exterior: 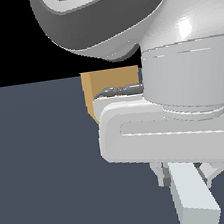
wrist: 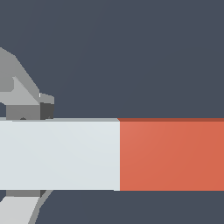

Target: Insert the peg into the horizontal hole in a box.

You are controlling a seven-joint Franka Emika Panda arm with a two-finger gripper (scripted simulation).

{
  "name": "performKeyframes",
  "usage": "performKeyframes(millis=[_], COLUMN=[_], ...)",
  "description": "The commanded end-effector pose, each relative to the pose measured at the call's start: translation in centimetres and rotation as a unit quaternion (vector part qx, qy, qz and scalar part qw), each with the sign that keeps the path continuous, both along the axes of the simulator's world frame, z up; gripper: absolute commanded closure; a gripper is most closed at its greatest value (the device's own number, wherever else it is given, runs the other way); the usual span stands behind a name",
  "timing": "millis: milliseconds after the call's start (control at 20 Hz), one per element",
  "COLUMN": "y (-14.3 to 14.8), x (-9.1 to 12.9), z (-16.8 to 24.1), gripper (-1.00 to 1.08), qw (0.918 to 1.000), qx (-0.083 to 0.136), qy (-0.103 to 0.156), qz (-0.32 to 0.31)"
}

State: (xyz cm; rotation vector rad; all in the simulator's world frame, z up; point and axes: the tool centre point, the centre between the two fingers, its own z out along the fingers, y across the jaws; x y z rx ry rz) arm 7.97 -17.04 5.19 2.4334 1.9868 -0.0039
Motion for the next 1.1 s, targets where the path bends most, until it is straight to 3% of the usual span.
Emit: performKeyframes(millis=[0, 250, 600, 850, 1050], y=[3.7, 10.9, 19.9, 23.1, 23.3], x=[1.6, 3.4, 3.7, 3.3, 3.2], z=[0.9, 2.4, 4.1, 4.8, 4.8], gripper=[1.08, 1.08, 1.08, 1.08, 1.08], qw=[0.9989, 0.9912, 0.9722, 0.9627, 0.9623], qx=[0.000, 0.000, 0.000, 0.001, 0.001], qy=[-0.001, -0.001, -0.001, -0.001, -0.001], qz=[0.046, 0.132, 0.234, 0.271, 0.272])
